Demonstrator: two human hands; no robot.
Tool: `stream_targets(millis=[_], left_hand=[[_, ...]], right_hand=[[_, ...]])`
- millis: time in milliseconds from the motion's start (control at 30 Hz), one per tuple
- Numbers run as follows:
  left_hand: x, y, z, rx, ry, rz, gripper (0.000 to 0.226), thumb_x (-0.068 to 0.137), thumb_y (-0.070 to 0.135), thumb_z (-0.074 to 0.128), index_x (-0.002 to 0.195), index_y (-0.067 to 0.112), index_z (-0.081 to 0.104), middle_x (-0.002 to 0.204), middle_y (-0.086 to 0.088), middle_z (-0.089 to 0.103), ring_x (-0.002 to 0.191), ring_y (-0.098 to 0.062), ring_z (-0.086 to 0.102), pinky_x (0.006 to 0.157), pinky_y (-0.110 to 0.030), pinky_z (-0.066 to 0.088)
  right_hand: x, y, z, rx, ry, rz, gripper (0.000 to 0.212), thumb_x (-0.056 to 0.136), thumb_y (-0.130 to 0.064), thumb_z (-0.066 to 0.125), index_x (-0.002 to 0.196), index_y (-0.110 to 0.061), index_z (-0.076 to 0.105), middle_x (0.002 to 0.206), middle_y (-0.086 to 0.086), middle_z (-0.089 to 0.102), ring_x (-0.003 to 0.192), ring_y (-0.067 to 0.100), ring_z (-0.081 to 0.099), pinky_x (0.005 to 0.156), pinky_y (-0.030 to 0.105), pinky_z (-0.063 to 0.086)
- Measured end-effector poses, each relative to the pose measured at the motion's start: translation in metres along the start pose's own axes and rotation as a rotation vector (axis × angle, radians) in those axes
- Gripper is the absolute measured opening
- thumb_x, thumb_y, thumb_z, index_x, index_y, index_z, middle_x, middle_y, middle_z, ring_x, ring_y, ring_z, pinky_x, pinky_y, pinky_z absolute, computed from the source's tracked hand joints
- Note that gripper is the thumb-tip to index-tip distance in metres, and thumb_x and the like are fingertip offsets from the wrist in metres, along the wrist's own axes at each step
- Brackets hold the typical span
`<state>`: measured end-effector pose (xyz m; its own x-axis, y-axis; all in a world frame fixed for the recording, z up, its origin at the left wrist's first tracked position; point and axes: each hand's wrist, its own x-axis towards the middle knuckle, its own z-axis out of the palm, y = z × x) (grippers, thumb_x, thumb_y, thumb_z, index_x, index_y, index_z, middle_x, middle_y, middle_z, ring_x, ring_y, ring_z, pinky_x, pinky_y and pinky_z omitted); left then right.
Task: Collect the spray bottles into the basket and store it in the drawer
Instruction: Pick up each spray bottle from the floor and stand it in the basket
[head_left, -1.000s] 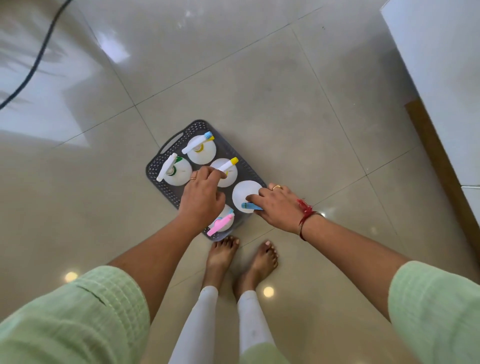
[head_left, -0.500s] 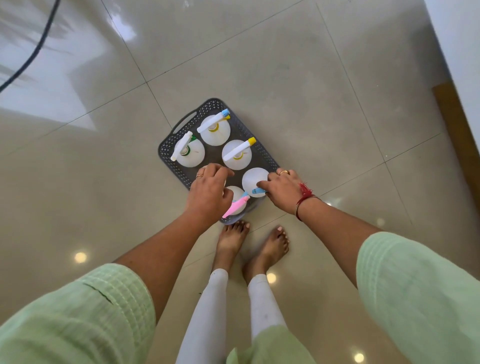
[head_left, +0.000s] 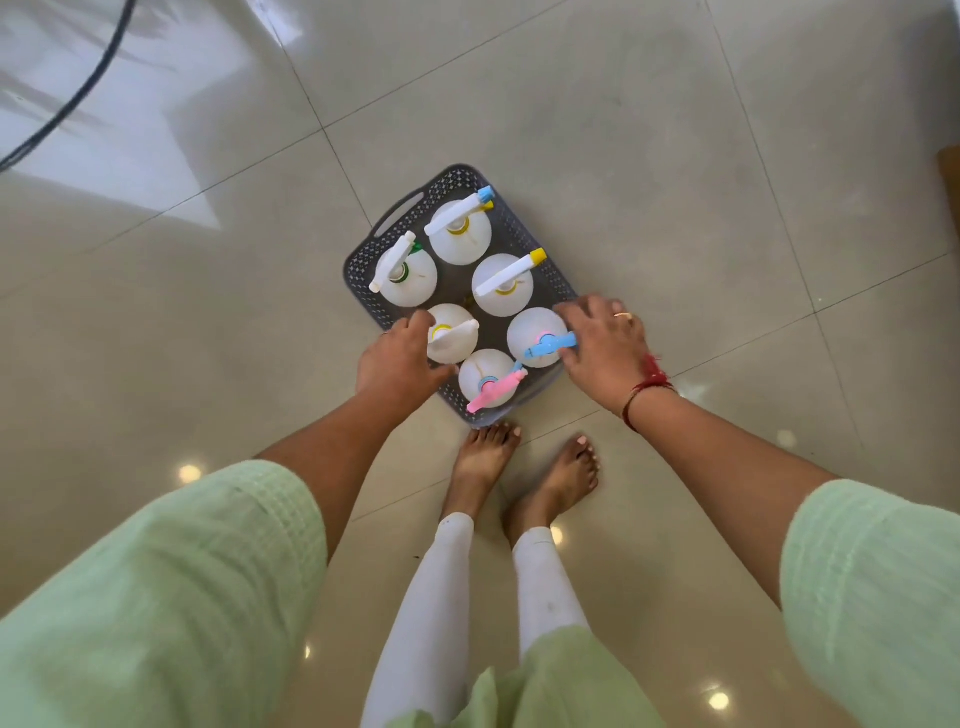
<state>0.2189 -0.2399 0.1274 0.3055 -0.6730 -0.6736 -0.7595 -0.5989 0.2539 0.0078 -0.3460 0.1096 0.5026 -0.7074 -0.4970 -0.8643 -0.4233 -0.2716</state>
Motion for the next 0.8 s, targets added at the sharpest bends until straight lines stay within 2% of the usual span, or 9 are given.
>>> stream_targets(millis=[67,133,233,267,333,433,500,667,800], left_hand=[[0.005,0.001,0.007,0.084,-0.04,0.024,0.057,0.078,0.037,0.07,0.123,0.015,0.042,0.12,-0.01,0.056,0.104,-0.032,0.058,0.076,-0.04,0.048],[0.011,0.004,0.011,0.132,-0.022,0.026,0.053,0.08,0.033,0.067,0.122,0.013,0.041,0.118,-0.012,0.057,0.103,-0.034,0.059,0.074,-0.04,0.046],[0.022,0.004,0.014,0.197,0.018,0.014,0.046,0.082,0.035,0.063,0.117,0.012,0.042,0.115,-0.013,0.06,0.101,-0.036,0.06,0.073,-0.04,0.045],[0.025,0.003,0.014,0.225,0.024,0.013,0.044,0.083,0.037,0.061,0.115,0.012,0.044,0.113,-0.012,0.06,0.1,-0.036,0.061,0.071,-0.039,0.043],[0.03,0.0,0.014,0.298,0.032,0.03,0.04,0.086,0.043,0.056,0.109,0.011,0.049,0.106,-0.012,0.062,0.096,-0.035,0.062,0.067,-0.036,0.039],[0.035,-0.003,0.015,0.389,0.028,0.066,0.036,0.09,0.043,0.05,0.097,0.009,0.059,0.095,-0.012,0.065,0.084,-0.033,0.063,0.061,-0.032,0.036],[0.038,-0.004,0.015,0.408,0.03,0.072,0.035,0.091,0.042,0.049,0.091,0.009,0.061,0.09,-0.012,0.066,0.077,-0.032,0.061,0.059,-0.032,0.034],[0.035,-0.009,0.016,0.414,0.039,0.052,0.04,0.092,0.045,0.045,0.089,0.008,0.062,0.087,-0.012,0.067,0.074,-0.031,0.059,0.057,-0.031,0.033],[0.027,-0.007,0.016,0.348,0.037,0.011,0.047,0.09,0.052,0.045,0.099,0.008,0.059,0.093,-0.012,0.065,0.076,-0.03,0.057,0.06,-0.032,0.036]], right_hand=[[0.002,0.005,-0.001,0.315,0.058,0.297,0.052,0.082,-0.037,0.067,0.127,-0.016,0.053,0.122,0.014,0.056,0.109,0.034,0.055,0.09,0.038,0.045],[0.004,0.005,0.0,0.615,-0.016,0.635,0.063,0.079,-0.057,0.064,0.122,-0.013,0.052,0.113,0.013,0.063,0.097,0.032,0.063,0.083,0.035,0.05],[0.008,-0.006,0.008,0.981,-0.239,0.875,0.046,0.079,-0.06,0.062,0.093,-0.017,0.055,0.08,0.01,0.064,0.055,0.021,0.059,0.053,0.026,0.052],[0.011,-0.01,0.013,1.04,-0.268,0.884,0.041,0.082,-0.056,0.062,0.089,-0.016,0.055,0.072,0.009,0.062,0.05,0.019,0.056,0.048,0.023,0.05],[0.019,-0.018,0.022,1.101,-0.25,0.88,0.037,0.087,-0.045,0.061,0.096,-0.009,0.058,0.072,0.012,0.062,0.05,0.019,0.057,0.05,0.025,0.052],[0.029,-0.021,0.03,1.118,-0.164,0.878,0.037,0.09,-0.029,0.059,0.113,0.0,0.057,0.092,0.019,0.068,0.057,0.021,0.064,0.057,0.03,0.057],[0.032,-0.018,0.031,1.065,-0.159,0.862,0.04,0.088,-0.025,0.06,0.119,-0.001,0.055,0.102,0.021,0.07,0.06,0.021,0.067,0.055,0.028,0.057],[0.033,-0.012,0.029,0.952,-0.15,0.801,0.038,0.085,-0.021,0.062,0.117,-0.001,0.053,0.11,0.022,0.067,0.071,0.03,0.068,0.055,0.032,0.057],[0.028,-0.012,0.028,0.982,-0.181,0.806,0.047,0.085,-0.034,0.064,0.12,-0.006,0.051,0.104,0.019,0.068,0.057,0.022,0.064,0.055,0.03,0.058]])
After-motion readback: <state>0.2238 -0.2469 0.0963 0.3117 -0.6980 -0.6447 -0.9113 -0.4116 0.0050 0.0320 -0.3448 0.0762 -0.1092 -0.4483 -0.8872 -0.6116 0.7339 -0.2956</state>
